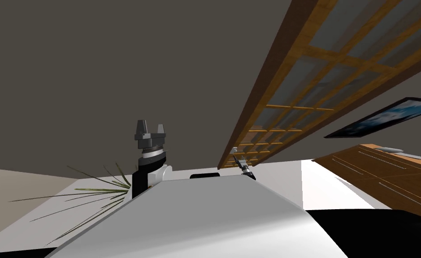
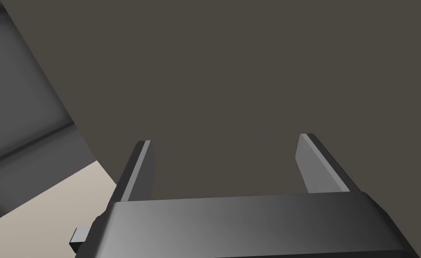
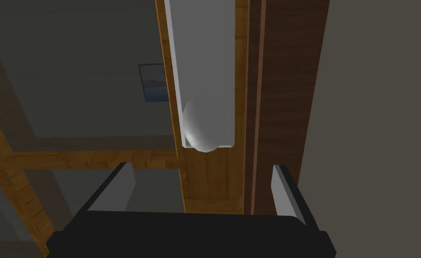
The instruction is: Pull the door open
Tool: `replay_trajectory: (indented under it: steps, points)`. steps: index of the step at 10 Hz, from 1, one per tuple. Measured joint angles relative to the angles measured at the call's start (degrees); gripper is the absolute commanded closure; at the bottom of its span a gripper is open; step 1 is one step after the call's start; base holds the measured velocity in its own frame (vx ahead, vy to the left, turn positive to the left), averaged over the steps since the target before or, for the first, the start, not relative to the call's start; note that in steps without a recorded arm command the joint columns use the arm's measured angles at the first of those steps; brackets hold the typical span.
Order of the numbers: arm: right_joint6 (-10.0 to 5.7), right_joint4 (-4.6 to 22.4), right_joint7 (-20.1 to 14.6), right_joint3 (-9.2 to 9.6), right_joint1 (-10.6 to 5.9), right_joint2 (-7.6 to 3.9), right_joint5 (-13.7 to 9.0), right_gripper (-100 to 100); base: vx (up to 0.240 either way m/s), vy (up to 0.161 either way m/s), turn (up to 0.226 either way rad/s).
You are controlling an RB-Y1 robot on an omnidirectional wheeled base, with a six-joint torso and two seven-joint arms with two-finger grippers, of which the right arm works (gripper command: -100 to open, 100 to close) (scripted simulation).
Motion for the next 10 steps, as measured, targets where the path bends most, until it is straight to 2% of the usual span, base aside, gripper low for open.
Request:
replay_trajectory:
  steps: [3, 4, 10]
  points:
    - [1.11, -0.31, 0.45, -0.22, -0.57, 0.45, -0.22, -100, 0.156, -0.004, 0.009]
    - [0.9, -0.19, 0.44, -0.18, -0.28, 0.48, -0.18, 100, -0.031, 0.005, 0.027]
    - [1.11, -0.32, 0.45, -0.21, -0.58, 0.45, -0.21, 100, -0.015, -0.004, 0.012]
